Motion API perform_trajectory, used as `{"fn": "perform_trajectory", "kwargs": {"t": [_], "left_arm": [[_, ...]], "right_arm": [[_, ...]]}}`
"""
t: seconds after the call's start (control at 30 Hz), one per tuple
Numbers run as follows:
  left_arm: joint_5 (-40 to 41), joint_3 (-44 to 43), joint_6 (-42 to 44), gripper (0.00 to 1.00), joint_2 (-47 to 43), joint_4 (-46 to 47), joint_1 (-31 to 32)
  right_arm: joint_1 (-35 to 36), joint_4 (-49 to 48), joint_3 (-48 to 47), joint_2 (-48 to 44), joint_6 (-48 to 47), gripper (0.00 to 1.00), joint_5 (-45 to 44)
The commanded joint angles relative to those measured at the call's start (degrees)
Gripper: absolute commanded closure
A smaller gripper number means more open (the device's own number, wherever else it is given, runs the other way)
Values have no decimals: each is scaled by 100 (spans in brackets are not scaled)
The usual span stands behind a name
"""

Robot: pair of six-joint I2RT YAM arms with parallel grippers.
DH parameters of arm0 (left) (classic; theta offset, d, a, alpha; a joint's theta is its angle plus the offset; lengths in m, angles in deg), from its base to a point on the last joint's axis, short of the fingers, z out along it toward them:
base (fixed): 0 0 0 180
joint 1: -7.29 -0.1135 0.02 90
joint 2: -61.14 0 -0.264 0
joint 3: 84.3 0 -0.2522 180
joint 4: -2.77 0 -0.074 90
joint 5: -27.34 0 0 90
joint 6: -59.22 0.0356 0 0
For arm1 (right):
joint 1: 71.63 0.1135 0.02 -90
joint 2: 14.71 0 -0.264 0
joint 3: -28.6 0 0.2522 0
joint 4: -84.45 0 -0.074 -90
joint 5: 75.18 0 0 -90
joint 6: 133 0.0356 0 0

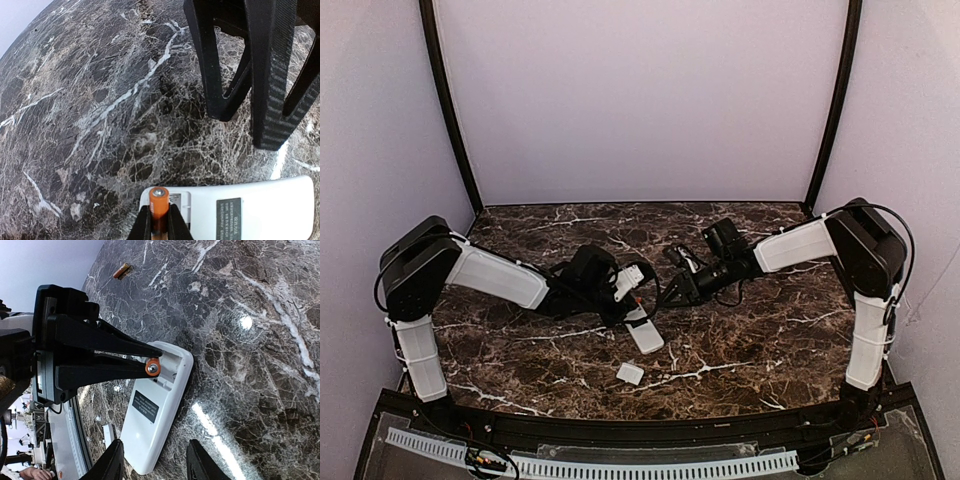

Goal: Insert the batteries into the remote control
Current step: Place the battery in the battery compartment.

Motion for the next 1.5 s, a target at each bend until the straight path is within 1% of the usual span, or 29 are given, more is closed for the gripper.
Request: {"fn": "perform_trajectory", "kwargs": {"t": [0.0, 0.47, 0.93, 1.2, 1.47], "left_arm": [[63, -120, 88, 95, 41, -124, -28], [201, -174, 161, 92, 143, -250, -20], [259, -272, 165, 81, 146, -435, -26], [244, -313, 154, 79, 53, -508, -21], [-40, -221, -25, 69, -329, -506, -24]], "right_arm": [[-18, -134, -37, -47, 4, 58, 99], [-13, -163, -35, -27, 4, 58, 117], [-20, -152, -44, -44, 5, 58, 128], [-15, -126, -94, 10, -9, 58, 67], [-14, 28, -389, 130, -68, 59, -74]]}}
